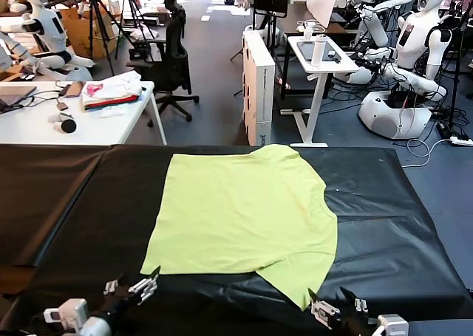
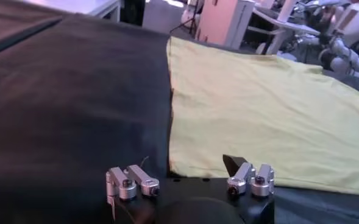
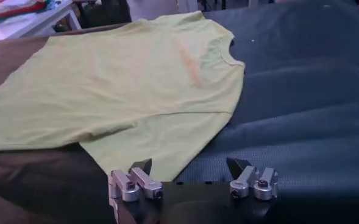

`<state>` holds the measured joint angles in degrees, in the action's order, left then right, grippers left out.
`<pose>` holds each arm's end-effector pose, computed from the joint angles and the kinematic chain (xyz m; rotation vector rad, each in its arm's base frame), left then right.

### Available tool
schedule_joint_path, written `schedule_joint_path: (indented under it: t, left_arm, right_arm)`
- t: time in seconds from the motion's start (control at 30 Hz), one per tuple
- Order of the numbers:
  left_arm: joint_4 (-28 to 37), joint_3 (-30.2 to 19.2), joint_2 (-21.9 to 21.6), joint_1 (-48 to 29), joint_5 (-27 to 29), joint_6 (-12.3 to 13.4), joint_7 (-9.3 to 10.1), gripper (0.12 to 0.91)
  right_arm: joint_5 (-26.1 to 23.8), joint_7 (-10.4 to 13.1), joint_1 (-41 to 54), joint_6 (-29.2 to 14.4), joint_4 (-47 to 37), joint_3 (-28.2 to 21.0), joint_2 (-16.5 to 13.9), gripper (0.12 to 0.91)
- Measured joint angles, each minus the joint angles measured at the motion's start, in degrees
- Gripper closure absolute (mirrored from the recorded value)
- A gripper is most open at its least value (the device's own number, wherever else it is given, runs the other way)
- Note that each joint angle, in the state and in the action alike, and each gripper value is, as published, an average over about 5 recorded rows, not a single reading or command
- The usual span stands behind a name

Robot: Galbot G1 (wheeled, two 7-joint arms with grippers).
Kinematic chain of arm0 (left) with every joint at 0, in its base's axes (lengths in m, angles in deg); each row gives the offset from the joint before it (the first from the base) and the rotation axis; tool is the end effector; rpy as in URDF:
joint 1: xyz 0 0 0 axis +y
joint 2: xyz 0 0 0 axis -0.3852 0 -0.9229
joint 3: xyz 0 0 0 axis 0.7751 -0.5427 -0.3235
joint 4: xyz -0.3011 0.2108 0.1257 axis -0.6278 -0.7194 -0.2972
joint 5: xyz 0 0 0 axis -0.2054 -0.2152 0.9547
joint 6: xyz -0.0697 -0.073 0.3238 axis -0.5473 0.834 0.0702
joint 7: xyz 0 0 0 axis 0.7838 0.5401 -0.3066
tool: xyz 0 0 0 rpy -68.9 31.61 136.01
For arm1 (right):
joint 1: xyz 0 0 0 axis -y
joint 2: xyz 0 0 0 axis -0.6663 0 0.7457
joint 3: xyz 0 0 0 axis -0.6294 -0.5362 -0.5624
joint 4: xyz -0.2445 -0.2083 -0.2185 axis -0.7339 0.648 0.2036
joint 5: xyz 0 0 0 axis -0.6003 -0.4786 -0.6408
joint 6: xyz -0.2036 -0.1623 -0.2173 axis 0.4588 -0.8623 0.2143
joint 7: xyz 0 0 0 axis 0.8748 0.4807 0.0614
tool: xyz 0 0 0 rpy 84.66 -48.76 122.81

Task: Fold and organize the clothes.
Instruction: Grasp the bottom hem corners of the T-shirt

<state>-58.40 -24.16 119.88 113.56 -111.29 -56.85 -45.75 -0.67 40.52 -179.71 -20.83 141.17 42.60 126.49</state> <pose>0.0789 0.1113 -0.2928 -0.1440 -2.5581 0.1941 0.0606 -0.0636 -0.2660 0.1077 -2.4755 -0.1497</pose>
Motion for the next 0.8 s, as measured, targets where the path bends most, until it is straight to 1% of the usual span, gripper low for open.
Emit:
schedule_joint_path:
  t: [0.1,0.17,0.3,0.37,0.5,0.57,0.6,0.7,0.8]
  left_arm:
    - [0.18,-0.41,0.26,-0.13,0.41,0.08,0.08,0.123]
    - [0.38,-0.72,0.48,-0.25,0.73,0.14,0.14,0.123]
    - [0.87,-1.13,0.81,-0.34,1.25,0.41,0.25,0.128]
    - [1.12,-1.29,0.92,-0.30,1.67,0.65,0.35,0.147]
    - [1.40,-1.48,1.12,-0.17,2.13,1.06,0.64,0.228]
    - [1.47,-1.47,1.20,-0.14,2.22,1.12,0.73,0.265]
    - [1.50,-1.46,1.24,-0.14,2.25,1.14,0.77,0.280]
    - [1.61,-1.49,1.34,-0.20,2.31,1.17,0.87,0.351]
    - [1.74,-1.57,1.46,-0.17,2.41,1.28,0.97,0.471]
  right_arm:
    - [-0.47,-0.03,0.31,-0.05,-0.29,-0.38,0.17,0.119]
    - [-0.98,-0.10,0.57,-0.09,-0.57,-0.79,0.28,0.136]
    - [-1.82,-0.25,0.95,-0.14,-1.18,-1.58,0.46,0.230]
    - [-2.04,-0.30,1.07,-0.19,-1.47,-1.92,0.54,0.262]
    - [-2.20,-0.36,1.14,-0.29,-1.83,-2.31,0.61,0.284]
    - [-2.22,-0.42,1.14,-0.34,-1.88,-2.37,0.60,0.314]
    - [-2.22,-0.46,1.13,-0.36,-1.89,-2.38,0.59,0.334]
    - [-2.21,-0.55,1.15,-0.44,-1.92,-2.39,0.54,0.430]
    - [-2.20,-0.62,1.19,-0.49,-1.97,-2.39,0.48,0.587]
